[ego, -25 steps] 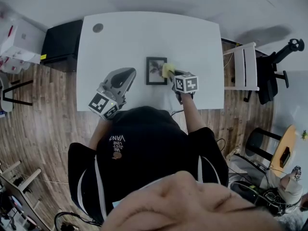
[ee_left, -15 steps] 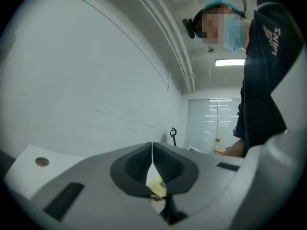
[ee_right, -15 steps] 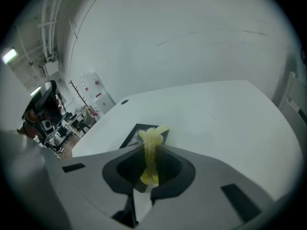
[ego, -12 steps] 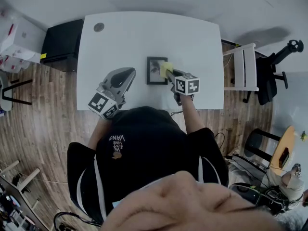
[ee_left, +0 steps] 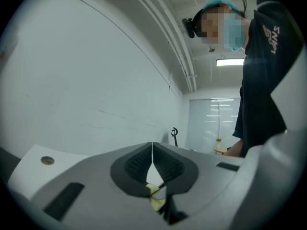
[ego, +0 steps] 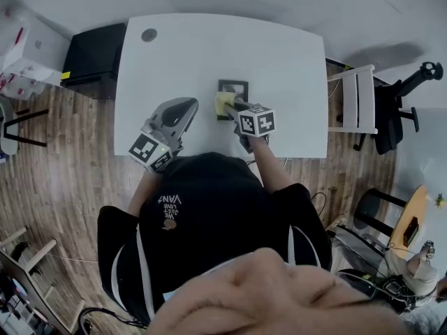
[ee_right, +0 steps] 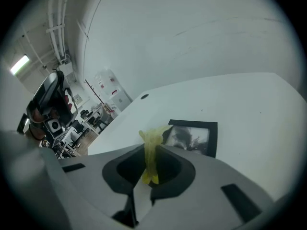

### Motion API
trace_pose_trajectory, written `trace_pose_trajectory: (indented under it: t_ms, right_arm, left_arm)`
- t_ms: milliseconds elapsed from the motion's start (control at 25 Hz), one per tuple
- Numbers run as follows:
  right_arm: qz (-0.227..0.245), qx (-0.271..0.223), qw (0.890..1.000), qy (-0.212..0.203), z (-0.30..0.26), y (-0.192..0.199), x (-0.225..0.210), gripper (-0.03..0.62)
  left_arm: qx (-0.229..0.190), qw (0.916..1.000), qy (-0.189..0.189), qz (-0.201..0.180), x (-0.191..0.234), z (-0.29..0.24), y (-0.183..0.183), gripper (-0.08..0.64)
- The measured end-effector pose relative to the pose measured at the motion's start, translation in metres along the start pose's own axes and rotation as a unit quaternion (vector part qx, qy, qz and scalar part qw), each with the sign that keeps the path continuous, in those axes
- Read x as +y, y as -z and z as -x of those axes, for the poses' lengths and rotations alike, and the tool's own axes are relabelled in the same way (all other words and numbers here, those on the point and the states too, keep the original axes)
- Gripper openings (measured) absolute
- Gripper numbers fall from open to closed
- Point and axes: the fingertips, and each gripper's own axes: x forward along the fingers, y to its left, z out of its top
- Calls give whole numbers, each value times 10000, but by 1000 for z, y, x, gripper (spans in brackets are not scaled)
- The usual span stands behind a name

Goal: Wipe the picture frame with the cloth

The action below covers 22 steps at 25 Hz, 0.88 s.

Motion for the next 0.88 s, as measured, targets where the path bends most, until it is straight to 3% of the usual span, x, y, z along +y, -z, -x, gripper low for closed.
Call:
trace_pose_trajectory:
  t_ms: [320, 880]
  right_arm:
    - [-84, 169, 9998, 111, -7, 14, -7, 44]
    - [-268, 144, 9977, 612, 29, 28, -61, 43]
  left_arm:
    - [22, 10000, -12, 1, 3, 4, 0, 15]
    - [60, 9999, 141, 52, -2, -14, 5, 15]
